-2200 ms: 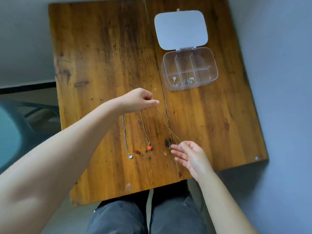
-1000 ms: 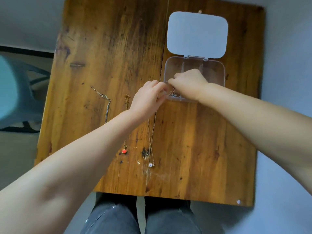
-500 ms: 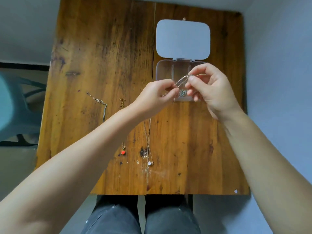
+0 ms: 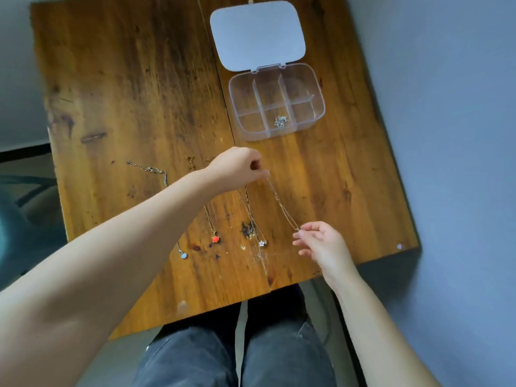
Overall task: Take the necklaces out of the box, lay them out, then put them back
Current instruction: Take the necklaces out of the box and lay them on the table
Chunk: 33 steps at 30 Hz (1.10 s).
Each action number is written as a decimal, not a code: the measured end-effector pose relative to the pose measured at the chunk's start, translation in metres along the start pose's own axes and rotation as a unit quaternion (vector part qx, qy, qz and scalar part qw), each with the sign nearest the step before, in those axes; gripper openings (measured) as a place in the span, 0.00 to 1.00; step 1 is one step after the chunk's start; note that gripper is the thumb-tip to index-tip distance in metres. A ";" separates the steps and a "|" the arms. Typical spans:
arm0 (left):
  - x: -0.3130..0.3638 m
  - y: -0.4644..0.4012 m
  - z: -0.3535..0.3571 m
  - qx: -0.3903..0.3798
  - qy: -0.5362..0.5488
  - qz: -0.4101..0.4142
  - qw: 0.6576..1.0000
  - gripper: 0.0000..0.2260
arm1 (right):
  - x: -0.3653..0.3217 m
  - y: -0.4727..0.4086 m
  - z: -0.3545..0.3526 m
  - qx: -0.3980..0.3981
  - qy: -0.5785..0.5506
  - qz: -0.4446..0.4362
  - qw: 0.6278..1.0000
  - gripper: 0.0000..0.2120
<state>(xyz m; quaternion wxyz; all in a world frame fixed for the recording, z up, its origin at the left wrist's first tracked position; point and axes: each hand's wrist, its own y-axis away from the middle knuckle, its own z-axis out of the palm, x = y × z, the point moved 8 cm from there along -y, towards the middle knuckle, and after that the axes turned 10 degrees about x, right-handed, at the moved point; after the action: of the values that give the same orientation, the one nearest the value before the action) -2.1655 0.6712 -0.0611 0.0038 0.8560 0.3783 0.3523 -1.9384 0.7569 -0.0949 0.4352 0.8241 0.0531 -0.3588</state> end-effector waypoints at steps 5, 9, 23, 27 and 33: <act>0.023 -0.007 0.026 0.065 -0.149 0.108 0.981 0.10 | 0.028 0.005 0.016 0.091 0.101 -0.048 0.990 0.04; 0.016 -0.011 0.037 0.089 -0.205 0.103 0.969 0.10 | 0.024 0.003 0.017 0.095 0.204 -0.100 0.969 0.04; 0.003 -0.011 -0.022 0.269 -0.166 -0.030 0.948 0.13 | -0.231 -0.089 0.039 0.013 0.360 -0.452 0.816 0.12; -0.005 -0.017 -0.022 0.270 -0.168 -0.051 0.947 0.10 | -0.245 -0.113 0.096 -0.096 0.560 -0.483 0.666 0.15; -0.006 -0.022 -0.016 0.279 -0.168 -0.101 0.940 0.09 | -0.225 -0.124 0.113 -0.205 0.675 -0.445 0.551 0.11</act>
<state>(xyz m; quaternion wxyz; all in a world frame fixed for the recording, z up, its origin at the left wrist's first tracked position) -2.1920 0.6787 -0.0584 -0.1359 0.8268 0.5397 0.0811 -2.2149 0.7981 -0.0767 0.2133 0.5839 0.7634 0.1756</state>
